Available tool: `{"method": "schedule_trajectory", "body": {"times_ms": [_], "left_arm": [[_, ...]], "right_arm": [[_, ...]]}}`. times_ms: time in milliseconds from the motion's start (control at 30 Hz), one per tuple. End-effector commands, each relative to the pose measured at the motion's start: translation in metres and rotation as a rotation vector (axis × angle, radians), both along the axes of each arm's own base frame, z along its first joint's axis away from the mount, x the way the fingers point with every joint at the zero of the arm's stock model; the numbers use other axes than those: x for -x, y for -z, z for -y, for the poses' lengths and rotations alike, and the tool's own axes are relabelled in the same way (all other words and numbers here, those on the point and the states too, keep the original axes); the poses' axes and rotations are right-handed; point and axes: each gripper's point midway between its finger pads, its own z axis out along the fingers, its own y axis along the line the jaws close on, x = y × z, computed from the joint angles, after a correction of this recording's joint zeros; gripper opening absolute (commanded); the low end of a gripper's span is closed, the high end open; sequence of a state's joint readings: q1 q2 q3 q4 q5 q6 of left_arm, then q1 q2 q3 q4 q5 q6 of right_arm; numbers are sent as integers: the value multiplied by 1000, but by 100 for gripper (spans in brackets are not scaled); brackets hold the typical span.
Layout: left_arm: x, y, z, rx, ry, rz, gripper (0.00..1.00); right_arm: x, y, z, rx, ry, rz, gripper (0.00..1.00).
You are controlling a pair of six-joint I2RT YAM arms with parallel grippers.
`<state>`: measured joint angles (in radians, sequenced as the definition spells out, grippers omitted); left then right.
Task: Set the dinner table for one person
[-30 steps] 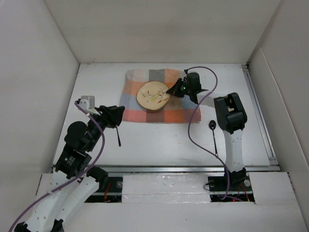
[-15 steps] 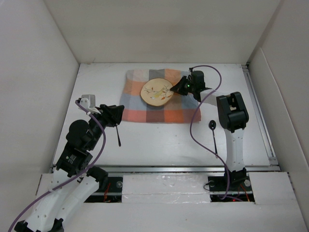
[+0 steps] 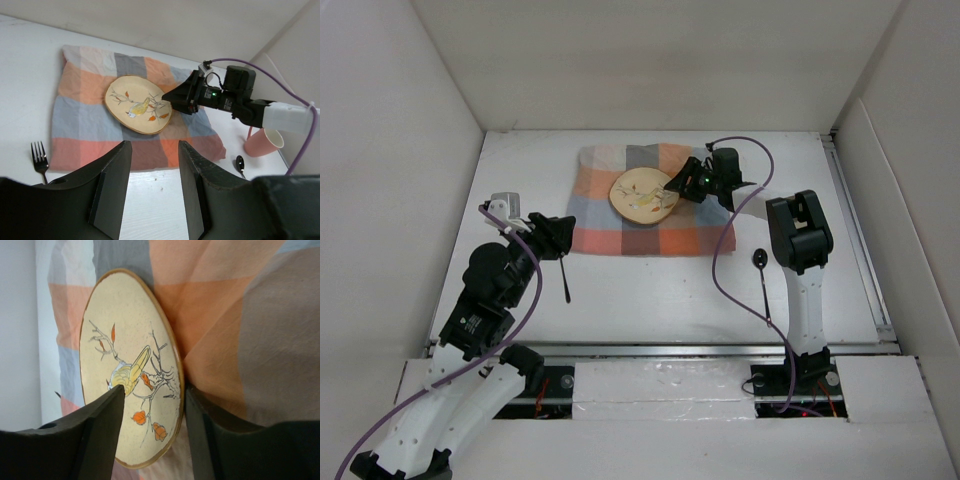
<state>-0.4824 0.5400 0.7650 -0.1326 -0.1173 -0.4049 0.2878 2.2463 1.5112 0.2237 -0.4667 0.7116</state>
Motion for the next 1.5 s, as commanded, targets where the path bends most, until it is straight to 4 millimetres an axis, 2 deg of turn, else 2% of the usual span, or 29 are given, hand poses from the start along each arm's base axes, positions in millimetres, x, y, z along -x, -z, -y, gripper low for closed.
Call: {"method": "schedule_trajectory", "body": {"times_ms": [0,33,67,133,167,233,267,300,333,367,400,433,467,500,533,567,600,633,667,700,733,800,833,867,967,1067,1233,1400,1467], "left_arm": [[-6,-4,-7,-9,-49,1,39],[-10,0,-8,-22,-61,-13,39],[-13,1,-11,-34,-85,-21,39],[-19,13,-11,-66,-98,-72,36],[-21,13,-13,-78,-111,-81,34],[-28,30,-14,-106,-133,-149,20],[-30,32,-14,-118,-138,-166,16],[-29,45,-17,-142,-153,-220,6],[-34,57,-20,-168,-175,-263,0],[-36,67,-24,-196,-191,-292,0],[-38,81,-36,-226,-232,-343,0],[-43,98,-45,-262,-263,-396,0],[-44,118,-50,-292,-267,-442,0],[-46,129,-56,-314,-282,-471,0],[-49,146,-58,-309,-265,-544,4],[-51,151,-58,-309,-252,-567,13],[-54,160,-60,-313,-256,-592,27],[-58,177,-67,-303,-257,-658,29],[-61,185,-67,-298,-234,-680,30],[-63,194,-64,-305,-221,-706,30],[-62,216,-63,-310,-201,-792,29],[-63,235,-62,-315,-185,-863,28],[-65,242,-63,-296,-175,-881,28],[-65,246,-63,-298,-174,-893,28],[-68,257,-63,-313,-169,-927,30],[-66,270,-57,-299,-137,-968,30],[-70,285,-68,-332,-205,-1015,29],[-72,299,-79,-375,-268,-1059,20],[-73,306,-82,-392,-283,-1084,5]], "right_arm": [[0,-45,-3,-38,-43,100,61],[1,-49,-1,-18,-43,115,67],[1,-66,2,-6,-37,147,68],[2,-79,11,57,-23,175,69],[3,-101,14,75,-17,217,69],[6,-116,26,150,-2,244,70],[8,-124,30,175,5,260,70],[15,-135,43,208,32,262,70],[21,-138,47,234,24,276,70],[28,-141,51,246,26,281,70],[37,-160,55,245,39,322,70],[51,-144,60,260,34,291,68],[60,-143,64,263,39,292,61],[65,-152,65,249,49,341,53],[86,-152,71,242,53,345,15],[97,-154,69,233,48,354,0],[104,-159,71,222,52,381,0],[119,-178,69,198,52,422,0],[133,-169,68,200,39,411,0],[140,-177,68,195,51,437,0],[147,-183,69,193,59,456,3],[164,-201,75,191,74,504,5],[176,-218,79,191,73,545,8],[176,-219,80,192,75,545,8],[182,-241,91,189,102,604,11],[186,-249,88,183,77,624,12],[187,-260,90,165,66,654,12],[190,-283,94,160,77,704,14],[187,-290,106,183,115,710,14]]}}
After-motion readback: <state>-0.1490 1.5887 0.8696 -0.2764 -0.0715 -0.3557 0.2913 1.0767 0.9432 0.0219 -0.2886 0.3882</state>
